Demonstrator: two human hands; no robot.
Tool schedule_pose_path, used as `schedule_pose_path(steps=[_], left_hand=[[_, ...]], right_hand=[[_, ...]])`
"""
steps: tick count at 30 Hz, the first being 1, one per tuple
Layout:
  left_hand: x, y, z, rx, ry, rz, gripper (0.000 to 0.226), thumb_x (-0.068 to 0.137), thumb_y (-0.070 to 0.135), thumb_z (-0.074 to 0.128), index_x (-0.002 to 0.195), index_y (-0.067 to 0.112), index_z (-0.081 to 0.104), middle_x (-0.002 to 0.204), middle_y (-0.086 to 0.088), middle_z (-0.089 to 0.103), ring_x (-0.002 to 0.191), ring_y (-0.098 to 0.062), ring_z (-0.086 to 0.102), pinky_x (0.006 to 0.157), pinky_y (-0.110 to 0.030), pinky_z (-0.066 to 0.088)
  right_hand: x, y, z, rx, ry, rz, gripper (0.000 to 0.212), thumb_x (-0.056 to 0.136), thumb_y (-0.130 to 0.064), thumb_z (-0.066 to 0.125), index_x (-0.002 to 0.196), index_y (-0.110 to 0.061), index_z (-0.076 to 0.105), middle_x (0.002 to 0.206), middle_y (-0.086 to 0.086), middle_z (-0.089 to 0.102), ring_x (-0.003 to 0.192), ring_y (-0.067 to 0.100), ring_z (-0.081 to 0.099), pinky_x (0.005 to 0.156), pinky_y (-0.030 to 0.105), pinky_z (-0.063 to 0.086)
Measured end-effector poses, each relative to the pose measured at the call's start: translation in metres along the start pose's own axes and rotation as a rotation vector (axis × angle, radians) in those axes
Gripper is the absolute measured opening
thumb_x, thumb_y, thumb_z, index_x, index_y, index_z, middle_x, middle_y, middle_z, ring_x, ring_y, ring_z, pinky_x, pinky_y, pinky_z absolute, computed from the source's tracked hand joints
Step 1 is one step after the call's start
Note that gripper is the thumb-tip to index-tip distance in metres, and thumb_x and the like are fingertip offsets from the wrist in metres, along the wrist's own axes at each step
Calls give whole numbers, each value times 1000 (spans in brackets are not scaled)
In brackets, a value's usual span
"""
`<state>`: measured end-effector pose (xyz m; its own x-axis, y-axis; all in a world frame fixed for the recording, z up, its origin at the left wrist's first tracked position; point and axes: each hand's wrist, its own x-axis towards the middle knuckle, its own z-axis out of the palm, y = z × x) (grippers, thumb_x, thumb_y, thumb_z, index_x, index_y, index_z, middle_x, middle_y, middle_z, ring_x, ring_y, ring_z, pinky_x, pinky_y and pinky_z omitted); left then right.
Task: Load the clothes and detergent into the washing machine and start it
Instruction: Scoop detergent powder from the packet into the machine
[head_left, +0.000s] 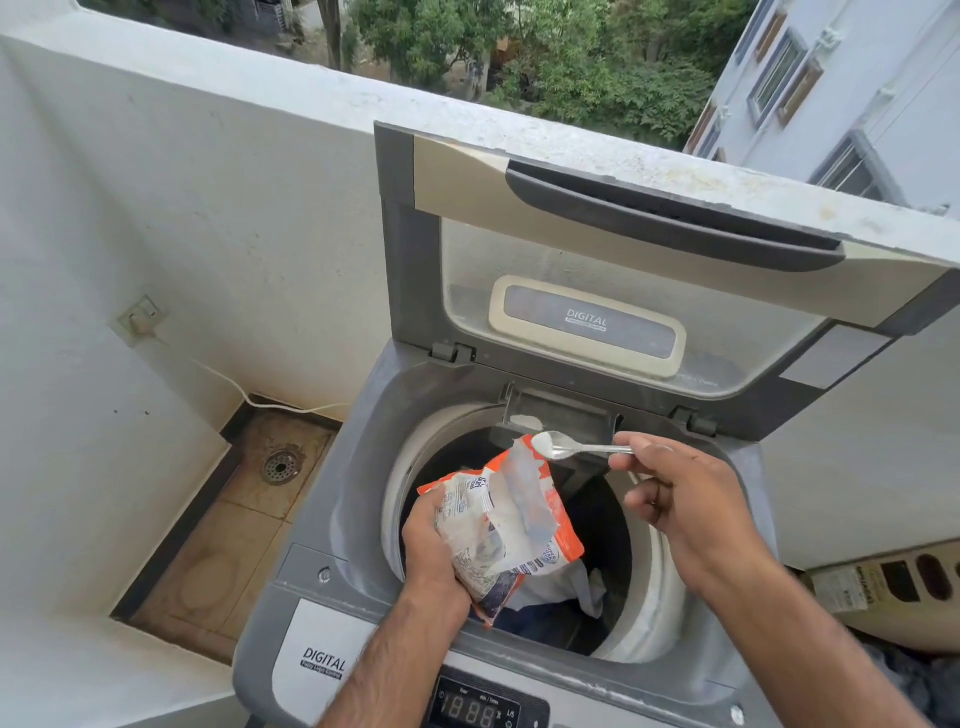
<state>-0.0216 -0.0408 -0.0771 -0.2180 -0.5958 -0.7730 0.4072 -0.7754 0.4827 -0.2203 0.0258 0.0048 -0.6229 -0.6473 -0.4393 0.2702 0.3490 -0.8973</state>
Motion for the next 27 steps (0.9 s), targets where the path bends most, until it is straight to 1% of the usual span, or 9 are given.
schedule_pose_path(steps=[2,4,8,11,14,16,19,22,27], left_hand=[[1,0,0,18,21,-3,37,95,44,54,105,17,77,103,-14,78,95,-35,71,87,-48,55],[-1,0,0,25,25,-16,38,95,45,53,106,17,77,102,-14,79,97,-36,70,88,-48,55],[0,0,1,45,51,-23,39,96,46,53,108,17,76,103,-15,79,100,-38,70,98,-55,50],[0,2,2,32,64,-25,40,97,44,52,108,14,76,98,-15,79,96,-37,70,89,-48,54],[-2,3,5,9,47,-28,39,99,42,50,100,13,76,87,-13,79,88,-35,70,79,-41,54],[-2,4,6,5,41,-28,38,99,41,49,97,14,76,83,-12,79,86,-34,70,77,-39,54],[-3,5,6,0,46,-26,39,99,42,50,99,13,76,84,-12,79,85,-34,70,75,-38,54],[-3,5,6,-6,40,-16,38,98,40,50,94,13,77,84,-13,79,82,-33,70,74,-38,53],[-3,4,6,13,37,4,38,99,41,49,100,13,75,84,-12,79,84,-32,70,75,-38,53]], right_hand=[[9,-1,1,14,14,2,21,102,-14,60,106,-12,80,91,8,79,52,13,56,62,30,43],[18,0,4,18,29,5,20,101,-18,62,108,-14,80,94,5,80,52,11,57,60,27,42],[35,3,14,8,49,0,16,100,-22,67,110,-20,79,101,2,82,60,12,62,62,27,43],[44,9,23,-17,45,-12,16,101,-21,66,111,-25,78,103,-2,82,65,14,67,65,28,45],[49,15,35,-62,48,-19,18,102,-20,65,111,-28,78,104,-5,81,69,14,69,66,29,46],[50,19,41,-86,45,-20,19,103,-19,64,112,-27,78,103,-6,81,71,14,70,66,29,46],[46,22,47,-107,37,-26,20,103,-16,63,111,-27,77,104,-7,80,78,16,71,68,30,48],[42,21,46,-112,34,-44,20,103,-15,62,109,-28,76,104,-6,79,83,18,73,70,30,50],[39,19,40,-97,35,-71,20,103,-17,62,110,-28,77,106,-8,79,82,15,76,71,30,51]])
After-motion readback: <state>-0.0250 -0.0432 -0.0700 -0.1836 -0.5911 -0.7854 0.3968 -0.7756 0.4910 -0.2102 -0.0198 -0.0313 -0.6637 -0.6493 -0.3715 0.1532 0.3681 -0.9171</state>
